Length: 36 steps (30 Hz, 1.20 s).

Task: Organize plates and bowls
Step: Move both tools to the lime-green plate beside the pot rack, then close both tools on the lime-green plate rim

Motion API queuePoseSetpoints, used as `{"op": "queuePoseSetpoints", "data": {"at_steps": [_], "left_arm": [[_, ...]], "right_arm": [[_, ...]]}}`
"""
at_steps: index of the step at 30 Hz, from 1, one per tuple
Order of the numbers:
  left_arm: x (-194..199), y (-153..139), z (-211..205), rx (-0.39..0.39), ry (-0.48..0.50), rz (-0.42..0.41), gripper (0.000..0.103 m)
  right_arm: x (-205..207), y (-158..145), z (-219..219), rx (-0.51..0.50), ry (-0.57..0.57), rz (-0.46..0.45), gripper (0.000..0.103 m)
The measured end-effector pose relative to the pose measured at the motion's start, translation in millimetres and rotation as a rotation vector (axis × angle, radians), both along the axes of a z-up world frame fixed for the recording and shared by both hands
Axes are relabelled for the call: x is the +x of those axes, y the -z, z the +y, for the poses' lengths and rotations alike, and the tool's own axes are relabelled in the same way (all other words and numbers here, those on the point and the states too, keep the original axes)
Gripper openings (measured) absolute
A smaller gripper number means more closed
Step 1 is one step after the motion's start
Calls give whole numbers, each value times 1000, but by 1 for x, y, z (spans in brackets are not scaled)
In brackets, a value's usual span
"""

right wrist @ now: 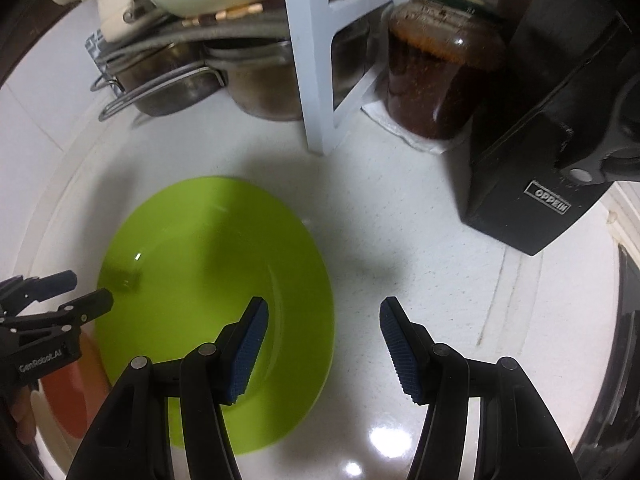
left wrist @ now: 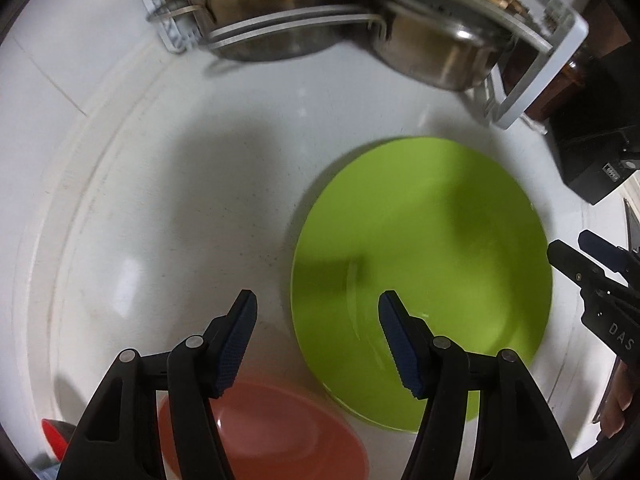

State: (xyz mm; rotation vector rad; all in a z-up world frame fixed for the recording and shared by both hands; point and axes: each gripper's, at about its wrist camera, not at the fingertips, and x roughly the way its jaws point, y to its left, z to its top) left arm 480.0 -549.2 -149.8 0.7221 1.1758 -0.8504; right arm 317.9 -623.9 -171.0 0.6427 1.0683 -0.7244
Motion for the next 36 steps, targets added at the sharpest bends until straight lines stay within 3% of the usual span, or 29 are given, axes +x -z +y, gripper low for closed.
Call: {"op": "queuePoseSetpoints", "data": {"at_steps": [12,18,29,36], "left_arm": [[7,18,-9,26,9,30,61],[12,29,-10,55,11,62,55],[13,33,-5,46,-7,105,43],[12,31,1,41,-64,108,40]], "right_arm": [[4,26,-8,81,0,19,59],[5,35,-5,109,-6,15,58],[14,47,-3,172,-15,-22,38],[12,50,-9,191,20,-26,37]]}}
